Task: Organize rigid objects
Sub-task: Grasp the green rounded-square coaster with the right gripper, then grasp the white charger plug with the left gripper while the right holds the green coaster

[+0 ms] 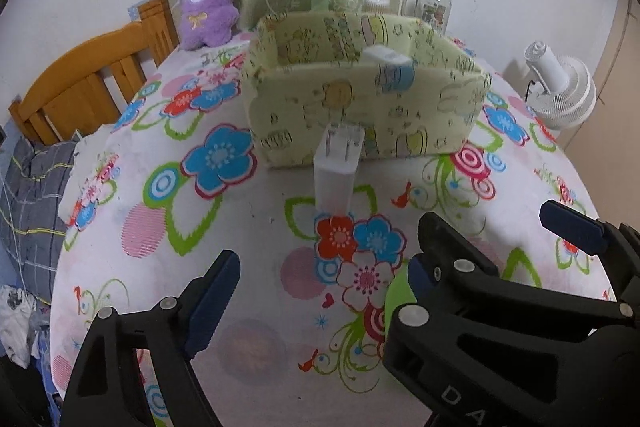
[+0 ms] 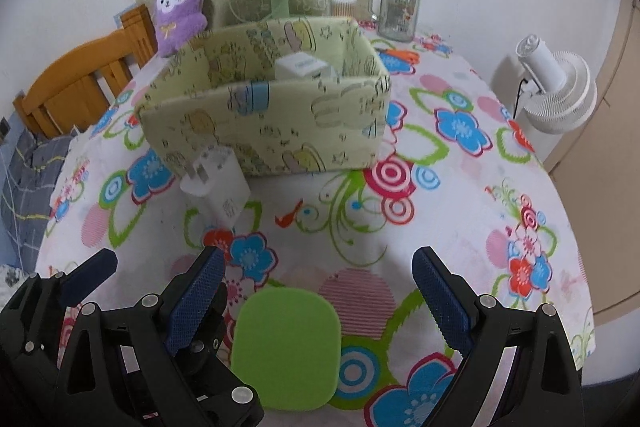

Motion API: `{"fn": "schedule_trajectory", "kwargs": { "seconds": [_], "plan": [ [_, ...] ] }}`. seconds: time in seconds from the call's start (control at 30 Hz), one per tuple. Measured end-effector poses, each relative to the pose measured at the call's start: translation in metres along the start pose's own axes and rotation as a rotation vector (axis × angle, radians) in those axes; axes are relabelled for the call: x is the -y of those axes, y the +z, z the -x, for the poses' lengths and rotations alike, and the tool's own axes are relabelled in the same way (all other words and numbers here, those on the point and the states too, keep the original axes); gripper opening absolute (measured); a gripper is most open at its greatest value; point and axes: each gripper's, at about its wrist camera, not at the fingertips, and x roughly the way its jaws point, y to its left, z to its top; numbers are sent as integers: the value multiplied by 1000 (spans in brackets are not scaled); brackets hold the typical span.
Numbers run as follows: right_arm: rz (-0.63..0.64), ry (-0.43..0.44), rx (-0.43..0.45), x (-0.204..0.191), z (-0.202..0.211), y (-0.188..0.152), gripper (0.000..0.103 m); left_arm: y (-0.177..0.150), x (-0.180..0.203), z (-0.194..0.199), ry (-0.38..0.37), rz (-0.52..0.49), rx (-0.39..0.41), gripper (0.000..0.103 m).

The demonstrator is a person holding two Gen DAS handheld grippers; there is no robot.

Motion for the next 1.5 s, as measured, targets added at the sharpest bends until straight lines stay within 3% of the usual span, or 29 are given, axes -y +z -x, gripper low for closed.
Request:
{"fn": "schedule_trajectory", "kwargs": {
  "seconds": [0.57,0.8,1.2,1.5],
  "plan": [
    [-29,-2,-117,-14,-30,-38,96,-35,-10,-24,-30,-58,-100,87],
    [-54,-9,-146,-18,-35,-48,96,-44,-12,-24,-38,-81,-103,88],
    [-26,-39,-148,-25,-33,-49,77,-47,-14,-23,-54,-96,-99,94],
    [-23,-47,-168,-19,-33,-44,77,-43,-9,-24,-61,-89,-124,93]
  ]
}}
